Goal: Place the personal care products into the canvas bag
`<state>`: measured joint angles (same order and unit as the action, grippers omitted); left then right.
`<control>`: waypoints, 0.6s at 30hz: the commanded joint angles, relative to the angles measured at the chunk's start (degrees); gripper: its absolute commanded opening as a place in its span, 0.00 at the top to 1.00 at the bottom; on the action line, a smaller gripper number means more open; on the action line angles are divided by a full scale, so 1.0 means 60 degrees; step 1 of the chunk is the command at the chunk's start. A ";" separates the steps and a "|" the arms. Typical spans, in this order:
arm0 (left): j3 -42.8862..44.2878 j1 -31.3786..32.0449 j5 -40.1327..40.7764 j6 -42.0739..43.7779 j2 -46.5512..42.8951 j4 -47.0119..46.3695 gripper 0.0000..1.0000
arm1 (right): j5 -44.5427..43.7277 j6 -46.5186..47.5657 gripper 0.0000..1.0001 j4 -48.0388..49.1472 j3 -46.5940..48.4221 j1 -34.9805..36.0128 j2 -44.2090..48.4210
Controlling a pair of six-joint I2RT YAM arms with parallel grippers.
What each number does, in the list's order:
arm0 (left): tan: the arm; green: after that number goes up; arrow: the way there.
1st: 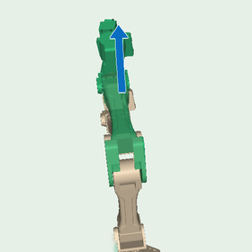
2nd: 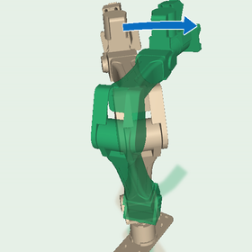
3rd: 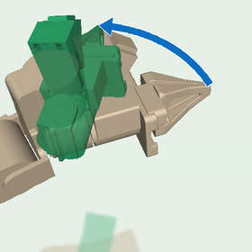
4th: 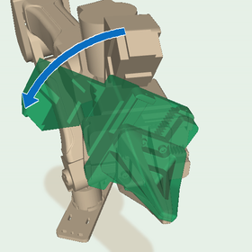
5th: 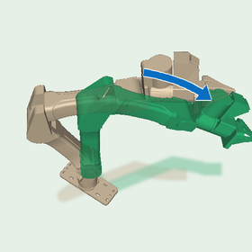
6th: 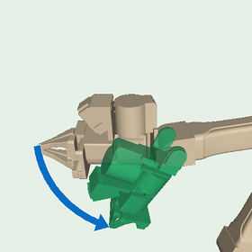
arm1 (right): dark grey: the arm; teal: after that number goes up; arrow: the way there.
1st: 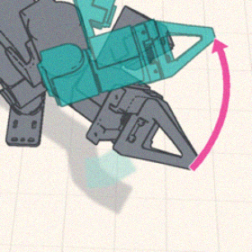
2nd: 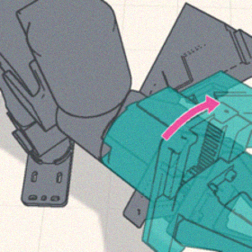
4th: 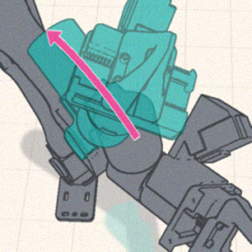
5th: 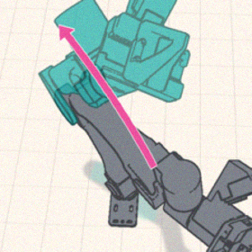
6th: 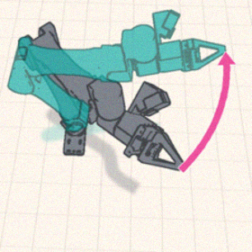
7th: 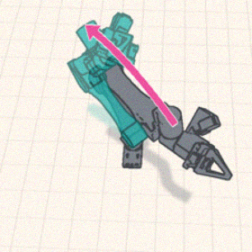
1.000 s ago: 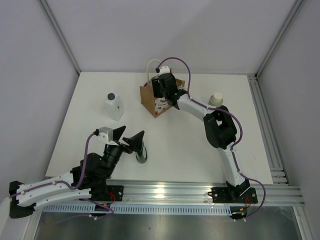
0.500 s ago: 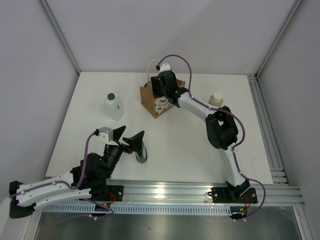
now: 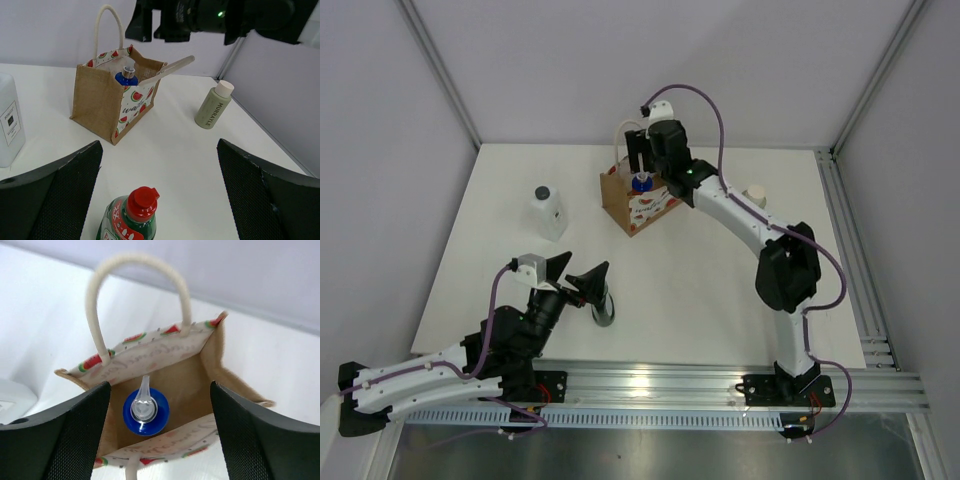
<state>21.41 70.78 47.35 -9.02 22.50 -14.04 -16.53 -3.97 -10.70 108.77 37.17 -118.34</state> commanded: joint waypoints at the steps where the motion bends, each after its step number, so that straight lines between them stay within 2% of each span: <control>1: 0.0050 0.0068 0.0047 -0.0109 0.0073 -0.0267 0.01 | -0.0569 0.0456 0.16 0.0069 0.0183 -0.0042 0.1470; 7: 0.0049 0.0068 0.0077 -0.0079 0.0044 -0.0267 0.01 | -0.1110 0.0325 0.15 0.0653 -0.1178 -0.0525 0.3403; 12: 0.0035 0.0068 0.0033 -0.0109 -0.0015 -0.0252 0.01 | -0.1769 -0.0452 0.14 0.0933 -0.2992 -0.1637 0.4721; 18: 0.0035 0.0068 0.0106 -0.0079 0.0058 -0.0311 0.01 | -0.1816 -0.1124 0.09 0.0100 -0.3948 -0.3145 0.4856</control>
<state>21.41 70.78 47.42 -8.99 22.50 -14.06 -26.30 -7.09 -6.66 87.46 21.28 -88.62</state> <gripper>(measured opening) 0.994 0.905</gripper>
